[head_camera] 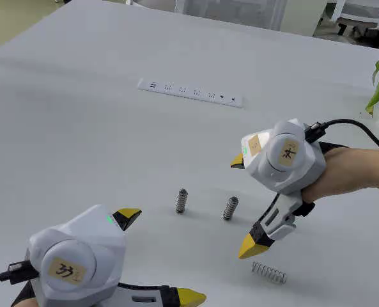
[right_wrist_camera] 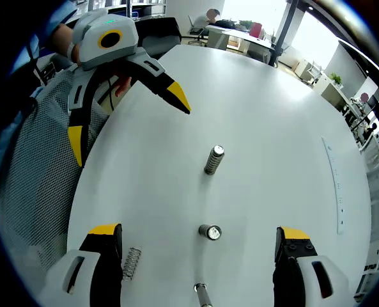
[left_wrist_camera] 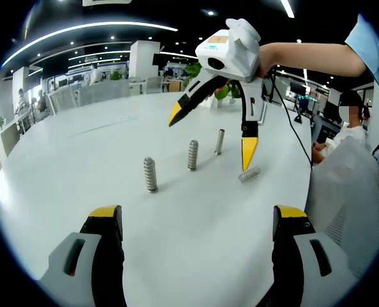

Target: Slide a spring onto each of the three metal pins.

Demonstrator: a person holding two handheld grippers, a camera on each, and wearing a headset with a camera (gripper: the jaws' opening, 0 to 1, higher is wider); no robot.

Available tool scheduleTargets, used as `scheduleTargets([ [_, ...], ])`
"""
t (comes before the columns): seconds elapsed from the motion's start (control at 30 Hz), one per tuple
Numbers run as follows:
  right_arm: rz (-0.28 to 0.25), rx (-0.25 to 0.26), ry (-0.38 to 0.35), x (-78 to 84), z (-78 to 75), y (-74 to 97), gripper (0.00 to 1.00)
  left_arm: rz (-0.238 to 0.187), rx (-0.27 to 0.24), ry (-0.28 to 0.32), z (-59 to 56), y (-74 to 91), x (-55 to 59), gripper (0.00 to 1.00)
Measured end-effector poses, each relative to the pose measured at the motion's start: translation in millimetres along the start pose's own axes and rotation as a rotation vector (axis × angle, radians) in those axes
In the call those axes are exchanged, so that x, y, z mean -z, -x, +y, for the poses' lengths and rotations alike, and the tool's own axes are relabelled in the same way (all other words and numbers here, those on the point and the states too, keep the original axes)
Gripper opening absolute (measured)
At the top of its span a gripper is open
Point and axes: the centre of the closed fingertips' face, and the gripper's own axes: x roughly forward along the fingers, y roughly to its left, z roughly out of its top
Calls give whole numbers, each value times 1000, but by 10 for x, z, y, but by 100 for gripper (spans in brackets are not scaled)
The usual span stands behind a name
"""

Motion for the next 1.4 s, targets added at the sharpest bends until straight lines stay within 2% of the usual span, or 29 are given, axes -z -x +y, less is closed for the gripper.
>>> scheduleTargets([
  [0.17,-100,45,-61,-113,15,178,99,12,2,-22,6,16,-20,97],
  [0.33,-167,106,-103,-128,-8,370,99,0,7,-37,-15,18,-90,97],
  [0.43,-200,135,-135,-91,-37,457,99,4,19,-46,-42,4,-101,97],
  [0.57,-247,179,-194,-48,54,612,99,11,36,-63,-83,-29,-110,97],
  [0.77,-282,223,-275,153,180,733,99,16,68,-83,-154,-80,-146,97],
  [1.0,-299,269,-357,393,365,837,99,26,101,-108,-220,-140,-183,97],
  [1.1,-302,280,-391,554,367,866,99,29,112,-119,-244,-165,-196,97],
  [1.4,-321,309,-453,705,572,907,99,34,150,-138,-339,-281,-217,96],
])
